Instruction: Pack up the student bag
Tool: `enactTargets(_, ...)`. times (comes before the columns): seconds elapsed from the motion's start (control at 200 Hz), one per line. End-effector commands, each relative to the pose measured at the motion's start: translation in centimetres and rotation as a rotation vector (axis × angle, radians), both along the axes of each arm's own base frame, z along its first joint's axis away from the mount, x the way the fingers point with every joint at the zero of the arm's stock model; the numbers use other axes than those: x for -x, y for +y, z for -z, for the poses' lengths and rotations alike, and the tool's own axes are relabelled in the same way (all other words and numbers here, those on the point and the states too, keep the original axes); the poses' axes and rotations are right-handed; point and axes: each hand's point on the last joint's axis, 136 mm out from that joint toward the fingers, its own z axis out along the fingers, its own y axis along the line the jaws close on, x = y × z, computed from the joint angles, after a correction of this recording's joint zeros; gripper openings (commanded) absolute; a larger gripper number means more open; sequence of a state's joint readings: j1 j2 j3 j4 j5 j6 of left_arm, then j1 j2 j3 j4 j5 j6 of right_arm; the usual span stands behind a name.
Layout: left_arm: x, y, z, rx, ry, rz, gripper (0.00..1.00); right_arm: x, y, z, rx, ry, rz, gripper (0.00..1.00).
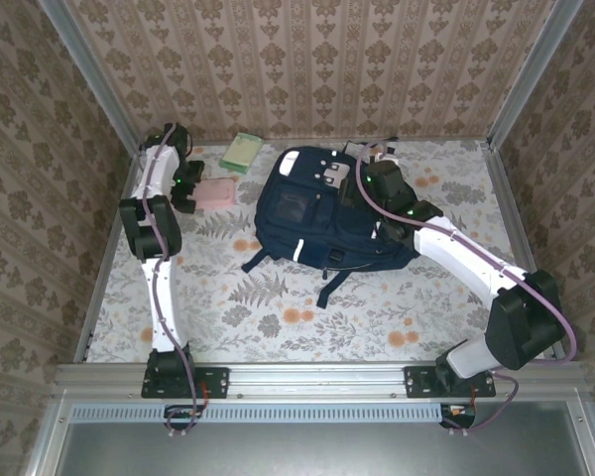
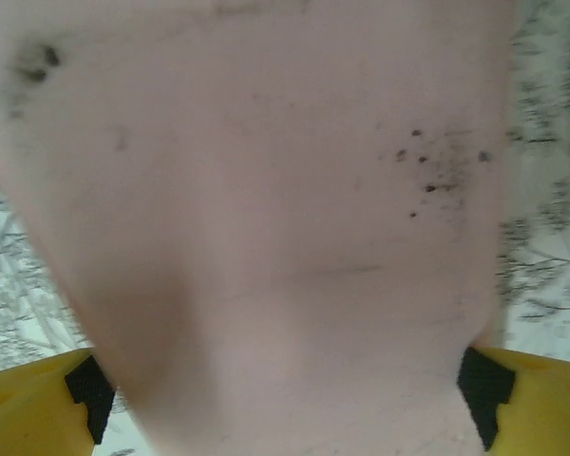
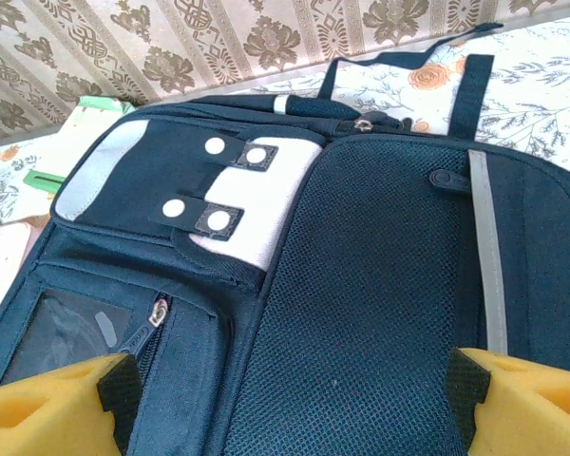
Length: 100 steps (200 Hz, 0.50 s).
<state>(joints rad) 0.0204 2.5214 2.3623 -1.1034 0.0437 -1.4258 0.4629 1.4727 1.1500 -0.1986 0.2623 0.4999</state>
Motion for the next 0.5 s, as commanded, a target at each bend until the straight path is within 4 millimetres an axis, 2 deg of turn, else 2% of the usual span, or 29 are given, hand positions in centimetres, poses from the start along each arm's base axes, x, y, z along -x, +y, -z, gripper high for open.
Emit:
enactTargets(0.0,0.6,-0.2,2.2,0.045,0.072,-0.068,1.00,-0.4,0.3,0.5,0.014,-0.002,-0.003,0.86)
enactTargets(0.315,-0.3,-0.3,3.8,0.050,0.073,-0.083,1.00,-0.4,1.0,1.4,0.018,0.021,-0.023,0.86)
enactTargets(0.495,-1.7,-1.0,4.9,0.087,0.031,-0.045,0.99,-0.4,1.4,1.9,0.024,0.036,-0.033,0.85)
